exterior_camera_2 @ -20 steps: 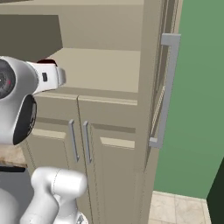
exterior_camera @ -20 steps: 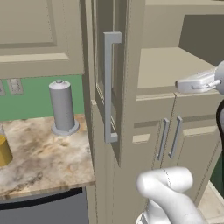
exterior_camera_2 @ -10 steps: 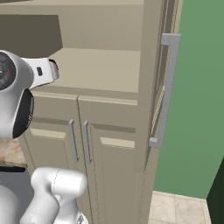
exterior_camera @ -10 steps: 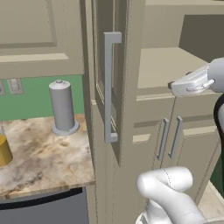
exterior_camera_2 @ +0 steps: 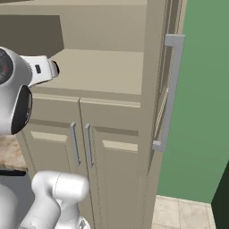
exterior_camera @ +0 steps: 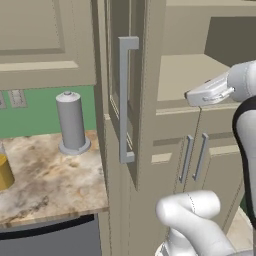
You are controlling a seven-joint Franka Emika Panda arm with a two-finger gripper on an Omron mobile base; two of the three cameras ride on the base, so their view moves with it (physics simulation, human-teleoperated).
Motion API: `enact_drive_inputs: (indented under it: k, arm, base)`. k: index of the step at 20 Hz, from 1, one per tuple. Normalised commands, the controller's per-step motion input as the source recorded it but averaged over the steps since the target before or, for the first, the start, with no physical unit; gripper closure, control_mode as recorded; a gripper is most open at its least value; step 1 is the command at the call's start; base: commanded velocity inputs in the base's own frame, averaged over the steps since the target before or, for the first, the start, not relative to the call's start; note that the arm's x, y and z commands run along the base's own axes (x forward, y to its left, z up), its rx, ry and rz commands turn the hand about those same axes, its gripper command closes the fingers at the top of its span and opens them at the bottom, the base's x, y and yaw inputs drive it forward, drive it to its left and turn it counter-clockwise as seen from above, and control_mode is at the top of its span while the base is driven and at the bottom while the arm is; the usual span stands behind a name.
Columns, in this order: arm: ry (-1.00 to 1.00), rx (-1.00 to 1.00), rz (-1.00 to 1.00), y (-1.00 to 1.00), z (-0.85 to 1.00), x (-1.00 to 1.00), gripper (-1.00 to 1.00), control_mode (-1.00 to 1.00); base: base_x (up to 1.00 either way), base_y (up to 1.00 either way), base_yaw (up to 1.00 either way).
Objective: There is a tray on the dining counter. Grab the cup, mug, and pitcher and place them on the tray. The pitcher may be placed next to the tray if it cannot fit the tray.
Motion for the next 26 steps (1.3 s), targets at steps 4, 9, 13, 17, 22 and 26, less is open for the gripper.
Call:
enact_drive_inputs:
  k: [4, 9, 13, 17, 22, 26]
  arm:
    - [0.00, 0.00, 0.00, 0.00, 0.00, 0.13, -1.00, -1.00]
    - [0.00, 0.00, 0.00, 0.00, 0.00, 0.20, -1.00, -1.00]
    - [0.00, 0.00, 0.00, 0.00, -0.07, 0.29, -1.00, -1.00]
    - [0.00, 0.00, 0.00, 0.00, -0.10, 0.29, -1.00, -1.00]
    - [0.00, 0.00, 0.00, 0.00, -0.09, 0.19, -1.00, -1.00]
    - [0.00, 0.00, 0.00, 0.00, -0.02, 0.14, -1.00, -1.00]
  base:
    - [0.00, 0.00, 0.00]
    - [0.00, 0.00, 0.00]
    - [0.00, 0.00, 0.00]
    - [0.00, 0.00, 0.00]
    - [0.00, 0.00, 0.00]
    - [0.00, 0.00, 0.00]
